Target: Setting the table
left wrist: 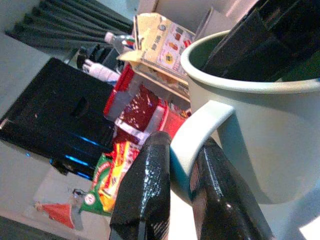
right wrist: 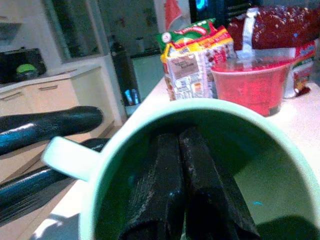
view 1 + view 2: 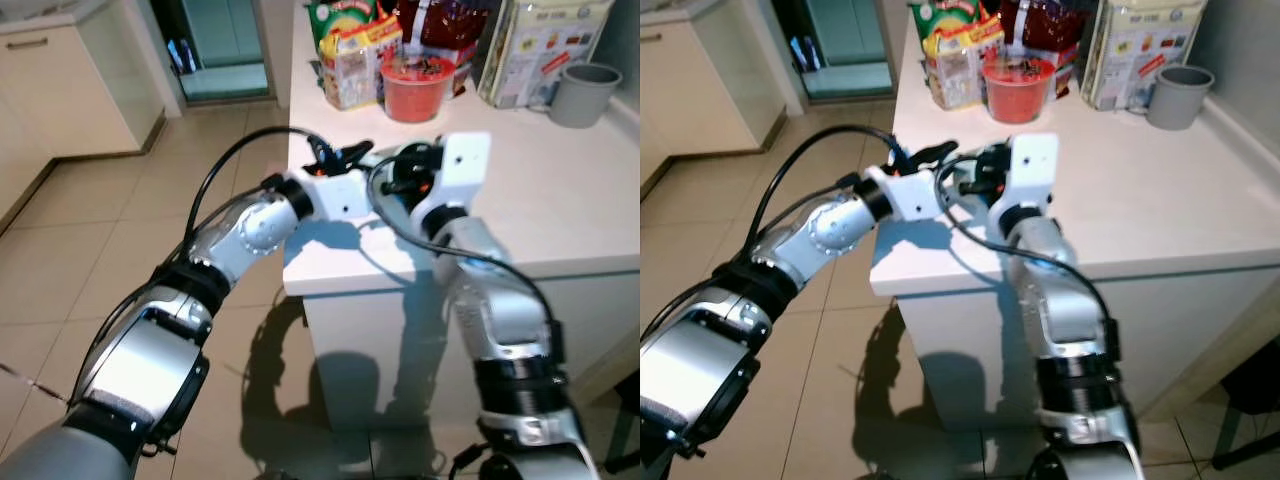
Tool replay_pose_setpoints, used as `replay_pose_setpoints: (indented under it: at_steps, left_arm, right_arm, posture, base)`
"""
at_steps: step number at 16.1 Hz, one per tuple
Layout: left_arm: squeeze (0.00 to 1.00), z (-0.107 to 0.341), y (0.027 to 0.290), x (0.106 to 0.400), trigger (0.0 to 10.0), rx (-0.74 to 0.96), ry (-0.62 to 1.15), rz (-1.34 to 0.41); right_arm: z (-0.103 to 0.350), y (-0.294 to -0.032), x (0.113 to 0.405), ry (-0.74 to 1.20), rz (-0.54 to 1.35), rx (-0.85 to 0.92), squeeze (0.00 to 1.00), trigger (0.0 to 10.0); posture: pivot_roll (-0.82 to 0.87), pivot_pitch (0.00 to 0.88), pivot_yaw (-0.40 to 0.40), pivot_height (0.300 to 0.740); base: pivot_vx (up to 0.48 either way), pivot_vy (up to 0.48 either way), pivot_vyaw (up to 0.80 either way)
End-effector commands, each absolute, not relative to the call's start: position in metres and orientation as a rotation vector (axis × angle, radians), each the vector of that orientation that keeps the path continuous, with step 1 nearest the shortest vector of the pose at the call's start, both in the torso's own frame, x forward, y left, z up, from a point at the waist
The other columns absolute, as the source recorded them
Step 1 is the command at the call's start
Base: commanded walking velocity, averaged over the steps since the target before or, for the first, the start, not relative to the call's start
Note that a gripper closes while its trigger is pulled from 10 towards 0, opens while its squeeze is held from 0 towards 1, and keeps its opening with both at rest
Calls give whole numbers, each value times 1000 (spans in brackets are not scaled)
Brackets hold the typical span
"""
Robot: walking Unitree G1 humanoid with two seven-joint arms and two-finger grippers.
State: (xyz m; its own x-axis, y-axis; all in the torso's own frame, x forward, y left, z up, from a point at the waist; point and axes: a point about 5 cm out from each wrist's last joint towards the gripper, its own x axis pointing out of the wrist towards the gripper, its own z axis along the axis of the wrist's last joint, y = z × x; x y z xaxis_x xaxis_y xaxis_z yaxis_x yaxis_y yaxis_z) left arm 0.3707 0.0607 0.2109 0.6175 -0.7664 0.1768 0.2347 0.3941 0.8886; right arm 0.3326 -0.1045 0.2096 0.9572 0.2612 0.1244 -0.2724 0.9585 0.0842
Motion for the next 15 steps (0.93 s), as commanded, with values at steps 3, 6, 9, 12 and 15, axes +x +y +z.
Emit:
replay_pose_setpoints:
  at_steps: [3, 6, 9, 12, 15]
  left_arm:
    - [0, 214, 60, 371, 0, 986, -655, -712]
    - [0, 215, 58, 371, 0, 982, -656, -711]
    - [0, 216, 58, 371, 0, 981, -662, -714]
    - [0, 216, 60, 371, 0, 987, -660, -714]
    - [0, 217, 60, 371, 0, 985, -661, -712]
  right_arm:
    - [247, -108, 316, -198, 398, 133, 0, 10000]
    - [240, -121, 319, -166, 315, 112, 0, 10000]
    - [233, -121, 322, -131, 280, 136, 1000, 10000]
    - [233, -121, 323, -129, 266, 127, 1000, 10000]
    - [232, -121, 323, -129, 259, 118, 1000, 10000]
  posture:
    - [16, 0, 127, 740]
    - [13, 0, 130, 740]
    - [19, 0, 134, 740]
    - [22, 0, 133, 740]
    - [22, 0, 133, 740]
  base:
    - [0, 0, 0]
    - [0, 0, 0]
    - [0, 0, 0]
    - [0, 0, 0]
    - [0, 0, 0]
